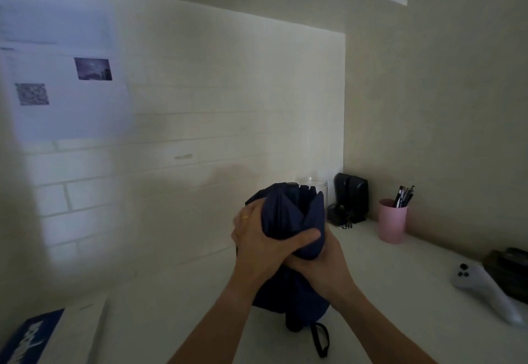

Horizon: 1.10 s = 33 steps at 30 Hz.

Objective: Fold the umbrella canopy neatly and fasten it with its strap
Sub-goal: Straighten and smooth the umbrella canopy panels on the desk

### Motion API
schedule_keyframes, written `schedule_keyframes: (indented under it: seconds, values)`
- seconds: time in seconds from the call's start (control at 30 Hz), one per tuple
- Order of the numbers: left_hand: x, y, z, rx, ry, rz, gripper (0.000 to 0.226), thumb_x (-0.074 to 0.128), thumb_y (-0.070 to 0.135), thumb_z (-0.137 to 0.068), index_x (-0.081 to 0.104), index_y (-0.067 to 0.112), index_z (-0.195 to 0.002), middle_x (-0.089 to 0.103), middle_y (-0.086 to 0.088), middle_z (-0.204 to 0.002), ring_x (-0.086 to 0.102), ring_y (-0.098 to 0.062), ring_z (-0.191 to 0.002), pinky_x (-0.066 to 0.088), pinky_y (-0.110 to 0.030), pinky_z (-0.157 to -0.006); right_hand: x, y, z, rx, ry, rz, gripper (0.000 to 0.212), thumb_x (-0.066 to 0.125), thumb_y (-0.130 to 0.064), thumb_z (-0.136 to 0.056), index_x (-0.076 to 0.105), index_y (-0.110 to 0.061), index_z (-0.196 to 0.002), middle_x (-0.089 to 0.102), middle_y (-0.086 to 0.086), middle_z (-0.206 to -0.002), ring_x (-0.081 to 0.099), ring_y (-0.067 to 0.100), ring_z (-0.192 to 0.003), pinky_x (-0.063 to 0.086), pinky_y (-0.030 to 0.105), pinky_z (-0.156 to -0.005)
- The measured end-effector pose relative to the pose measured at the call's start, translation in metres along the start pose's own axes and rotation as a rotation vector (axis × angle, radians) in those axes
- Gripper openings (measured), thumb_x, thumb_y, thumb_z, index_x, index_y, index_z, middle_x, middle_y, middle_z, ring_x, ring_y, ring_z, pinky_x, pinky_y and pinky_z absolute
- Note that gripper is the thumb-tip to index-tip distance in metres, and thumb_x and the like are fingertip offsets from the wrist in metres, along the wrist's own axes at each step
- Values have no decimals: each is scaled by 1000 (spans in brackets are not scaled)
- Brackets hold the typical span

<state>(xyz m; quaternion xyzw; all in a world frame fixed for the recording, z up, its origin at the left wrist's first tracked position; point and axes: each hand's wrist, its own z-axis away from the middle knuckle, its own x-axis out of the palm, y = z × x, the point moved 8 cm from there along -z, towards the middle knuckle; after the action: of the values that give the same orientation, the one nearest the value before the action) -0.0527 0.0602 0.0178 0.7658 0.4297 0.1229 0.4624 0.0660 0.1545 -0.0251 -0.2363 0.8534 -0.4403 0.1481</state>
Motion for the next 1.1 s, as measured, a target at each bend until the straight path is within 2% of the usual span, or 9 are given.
schedule_keyframes:
  seconds: [0.13, 0.23, 0.33, 0.43, 0.57, 0.8, 0.87, 1.0, 1.1]
  values:
    - [15, -9, 10, 13, -15, -69, 127, 91, 74, -32, 29, 43, -138, 55, 10, -137, 57, -16, -128, 48, -48, -109, 6, 2, 1, -50, -13, 113, 84, 93, -29, -55, 48, -55, -122, 48, -6, -133, 58, 15, -120, 52, 24, -100]
    - [17, -14, 7, -36, -69, 60, 117, 100, 53, -40, 35, 41, -136, 66, 17, -121, 68, -7, -111, 55, -32, -97, 7, -2, -5, -43, -89, 190, 100, 94, -29, -53, 35, -30, -134, 34, -17, -137, 49, 6, -128, 44, 7, -97]
    - [22, -19, 2, -159, -183, 226, 59, 95, 11, -64, 68, 22, -116, 80, 4, -102, 75, -17, -98, 60, -22, -75, 9, -6, -4, 1, -165, -37, 118, 91, 9, -60, 15, -30, -142, 42, -7, -142, 62, 1, -120, 55, 15, -85]
    - [27, -24, 8, -269, -203, 354, 37, 85, 6, -62, 78, 14, -98, 81, -9, -94, 76, -31, -92, 64, -41, -75, 13, 4, 2, 91, -161, -149, 112, 90, 12, -61, 28, -31, -144, 59, -3, -135, 67, 7, -115, 58, 22, -83]
    - [31, -37, 3, -347, -219, 500, 55, 73, 11, -57, 72, 8, -111, 78, -16, -104, 73, -35, -95, 61, -42, -78, 17, 22, 10, 176, -119, -21, 70, 93, -3, -63, 61, -22, -122, 75, -2, -113, 73, 14, -103, 60, 23, -82]
    - [31, -37, 23, -252, -151, 124, 130, 92, 68, -40, 27, 35, -147, 49, 9, -136, 59, -15, -120, 55, -39, -102, 8, 22, 23, 208, 333, 281, 59, 67, -40, -79, 49, -12, -128, 67, 0, -101, 67, 17, -87, 59, 35, -75]
    - [36, -44, 26, -291, -115, 186, 115, 94, 59, -49, 30, 35, -141, 58, 9, -132, 63, -15, -116, 56, -43, -101, 24, 19, 22, 171, 172, 357, 52, 68, -36, -73, 55, -17, -120, 67, 3, -103, 67, 18, -90, 61, 40, -77]
    - [14, -79, 21, -440, -36, 478, 81, 94, 38, -67, 51, 33, -135, 69, -1, -130, 71, -25, -110, 60, -51, -93, 18, 15, 27, 234, -222, 284, 73, 94, -21, -63, 54, -25, -124, 66, -11, -108, 66, 1, -90, 56, 15, -67]
    - [2, -94, 29, -478, -57, 628, 71, 89, 37, -76, 57, 28, -138, 72, -4, -129, 72, -28, -113, 58, -54, -95, -13, 10, 27, 345, -198, 146, 46, 89, -12, -73, 69, -25, -112, 72, -5, -108, 70, 11, -76, 49, 17, -53]
